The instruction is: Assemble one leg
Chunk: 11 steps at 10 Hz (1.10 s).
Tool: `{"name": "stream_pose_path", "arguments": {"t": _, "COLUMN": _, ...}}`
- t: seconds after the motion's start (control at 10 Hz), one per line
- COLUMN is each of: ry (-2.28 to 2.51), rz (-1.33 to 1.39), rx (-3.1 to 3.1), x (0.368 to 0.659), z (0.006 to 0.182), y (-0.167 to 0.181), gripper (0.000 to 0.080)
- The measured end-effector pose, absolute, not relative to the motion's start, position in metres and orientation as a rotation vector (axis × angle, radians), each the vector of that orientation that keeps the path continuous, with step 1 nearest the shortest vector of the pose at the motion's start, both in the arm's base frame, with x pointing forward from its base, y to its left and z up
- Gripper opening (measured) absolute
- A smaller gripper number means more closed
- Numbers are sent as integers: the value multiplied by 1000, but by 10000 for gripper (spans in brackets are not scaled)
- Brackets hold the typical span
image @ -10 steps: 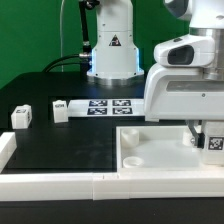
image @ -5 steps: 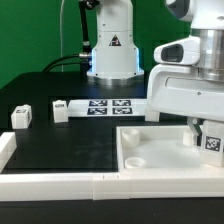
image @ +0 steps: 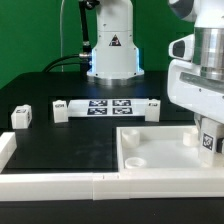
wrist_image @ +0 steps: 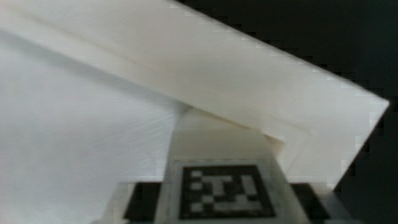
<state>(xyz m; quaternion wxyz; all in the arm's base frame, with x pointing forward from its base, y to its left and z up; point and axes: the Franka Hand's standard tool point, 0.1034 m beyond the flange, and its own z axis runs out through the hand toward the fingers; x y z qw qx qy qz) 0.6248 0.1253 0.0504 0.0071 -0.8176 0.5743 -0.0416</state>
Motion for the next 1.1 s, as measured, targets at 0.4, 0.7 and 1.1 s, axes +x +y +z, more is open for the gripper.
{"name": "stream_pose_path", "arguments": {"t": 0.4, "ry": 2124, "rz": -105, "rx": -2259, "x": 625, "z": 50, "y": 126, "gripper": 339}}
{"name": "stream_pose_path", "arguments": {"t": 0.7, "ry": 2026, "rz": -114, "rx": -2344, "x": 626, "z": 51, "y": 126, "gripper": 607}}
{"name": "stream_pose_path", "arguments": {"t": 1.1, "ry": 1283, "rz": -145, "rx": -2832, "x": 618, "z": 50, "y": 129, "gripper": 649}}
